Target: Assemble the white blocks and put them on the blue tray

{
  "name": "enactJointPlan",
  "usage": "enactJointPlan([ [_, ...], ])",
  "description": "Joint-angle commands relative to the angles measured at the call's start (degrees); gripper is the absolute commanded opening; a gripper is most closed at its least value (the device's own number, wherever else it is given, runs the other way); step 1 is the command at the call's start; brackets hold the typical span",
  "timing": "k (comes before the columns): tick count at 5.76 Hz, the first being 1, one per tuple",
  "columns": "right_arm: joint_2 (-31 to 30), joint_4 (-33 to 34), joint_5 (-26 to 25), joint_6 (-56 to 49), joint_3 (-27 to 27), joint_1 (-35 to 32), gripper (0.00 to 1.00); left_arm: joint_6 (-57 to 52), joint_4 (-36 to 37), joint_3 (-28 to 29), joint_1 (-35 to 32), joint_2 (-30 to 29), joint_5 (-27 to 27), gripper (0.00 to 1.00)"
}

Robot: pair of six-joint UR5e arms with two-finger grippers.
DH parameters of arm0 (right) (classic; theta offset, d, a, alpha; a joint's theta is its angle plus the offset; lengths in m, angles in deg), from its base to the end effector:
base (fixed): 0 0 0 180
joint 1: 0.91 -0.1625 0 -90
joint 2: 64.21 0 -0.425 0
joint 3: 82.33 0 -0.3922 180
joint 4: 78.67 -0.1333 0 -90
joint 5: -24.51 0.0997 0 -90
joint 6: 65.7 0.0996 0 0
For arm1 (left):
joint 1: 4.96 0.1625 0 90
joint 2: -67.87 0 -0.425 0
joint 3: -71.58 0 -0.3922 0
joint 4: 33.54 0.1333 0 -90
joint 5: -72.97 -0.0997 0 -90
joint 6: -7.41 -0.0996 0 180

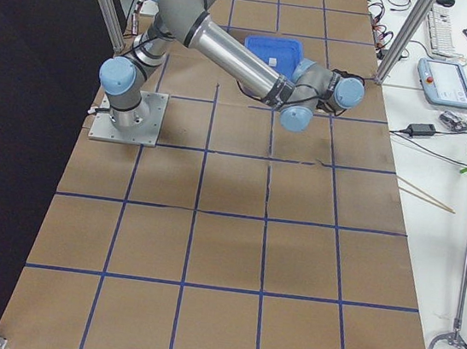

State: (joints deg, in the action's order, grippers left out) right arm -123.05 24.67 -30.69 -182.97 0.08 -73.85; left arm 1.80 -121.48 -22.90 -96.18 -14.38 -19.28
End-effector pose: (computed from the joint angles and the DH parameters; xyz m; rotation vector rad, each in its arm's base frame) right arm -0.0127 -0.6896 0.2712 -1.9970 1.7669 -0.6772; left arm -0.1388 -0.4399 0.5162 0.1816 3.0903 -0.1417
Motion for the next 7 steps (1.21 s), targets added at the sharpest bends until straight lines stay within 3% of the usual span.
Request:
enactJointPlan([
  [1,-6.35,4.3,2.97,1.25,11.23,-2.82,0.33,2.36,-0.04,-0.45,0.08,1.13,-0.13,0.99],
  [5,-6.82,46.06,2.64,34.31,30.58,-18.0,0.33,2.71,-0.82,0.25,0.43,1.31,0.32,0.99],
  [7,-4.2,55.27,2.2,37.2,35.0,-21.19,0.33,3.15,-6.43,2.43,0.52,1.4,0.58,0.99],
])
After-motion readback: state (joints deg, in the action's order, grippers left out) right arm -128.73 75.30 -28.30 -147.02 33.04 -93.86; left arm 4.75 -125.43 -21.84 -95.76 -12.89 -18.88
